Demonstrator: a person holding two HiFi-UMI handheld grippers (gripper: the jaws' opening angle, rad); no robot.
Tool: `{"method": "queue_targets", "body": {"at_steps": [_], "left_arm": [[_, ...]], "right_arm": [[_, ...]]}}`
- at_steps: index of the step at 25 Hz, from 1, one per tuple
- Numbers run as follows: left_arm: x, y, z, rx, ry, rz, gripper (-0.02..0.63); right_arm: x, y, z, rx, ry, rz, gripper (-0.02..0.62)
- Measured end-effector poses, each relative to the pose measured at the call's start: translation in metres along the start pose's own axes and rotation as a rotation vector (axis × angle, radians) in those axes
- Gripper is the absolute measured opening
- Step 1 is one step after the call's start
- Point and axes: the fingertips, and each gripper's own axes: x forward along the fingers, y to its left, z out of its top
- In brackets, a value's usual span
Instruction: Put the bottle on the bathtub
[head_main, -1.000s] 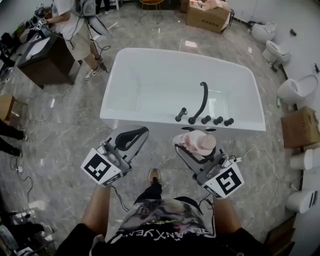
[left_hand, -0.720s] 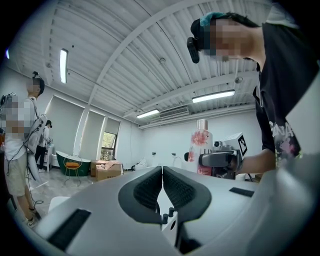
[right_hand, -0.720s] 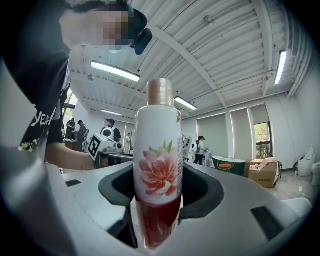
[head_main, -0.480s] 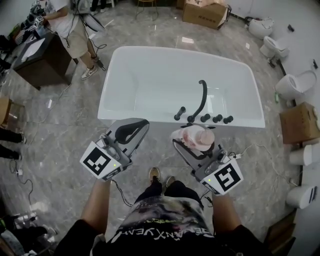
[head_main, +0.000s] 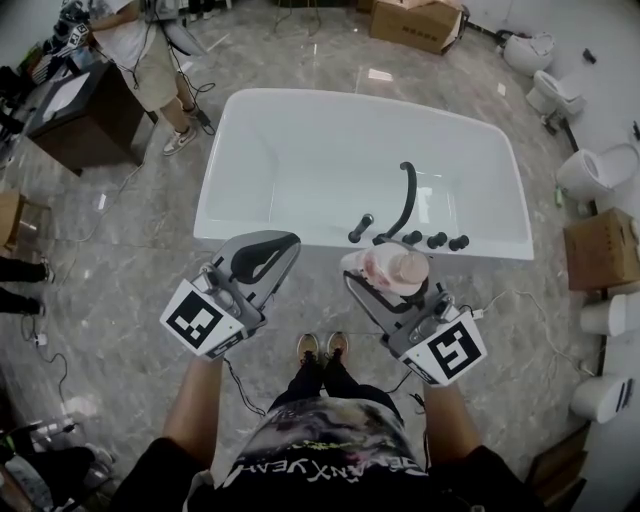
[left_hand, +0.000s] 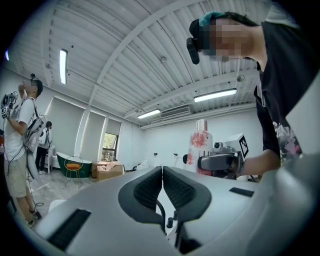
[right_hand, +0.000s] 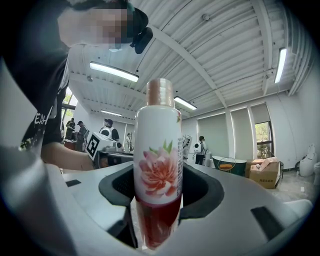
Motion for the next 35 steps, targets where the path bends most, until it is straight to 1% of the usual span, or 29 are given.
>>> {"method": "queue_targets", "body": {"at_steps": [13,20,25,29,35], "left_arm": [[0.041,0.026,-0.009,0.031,0.034,0.019,0.023],[0.058,0.044,-0.021,-0.005,0.034,0.032,0.025],[0.068,0.059,-0.041,-0.002,0.047,0.043,0.023],[0.073,0.070,-0.059,-0.017,0.040,0.056,0.024],[0.086,0.081,-0.095,0.003,0.057,0.056,0.024]], "right_arm": [[0.020,-0.050,-0.007,0.003,0.001,0.015,0.229],[0.040,-0.073,-0.023,-0.013,0.014,0.015,0.229],[0.054,-0.091,-0.039,-0.011,0.005,0.016,0.229],[0.068,-0.107,-0.048,-0.028,-0.038,-0.026,0.229],[0.077,-0.124,-0.084,-0.028,-0.020,-0.037,0.229]]}}
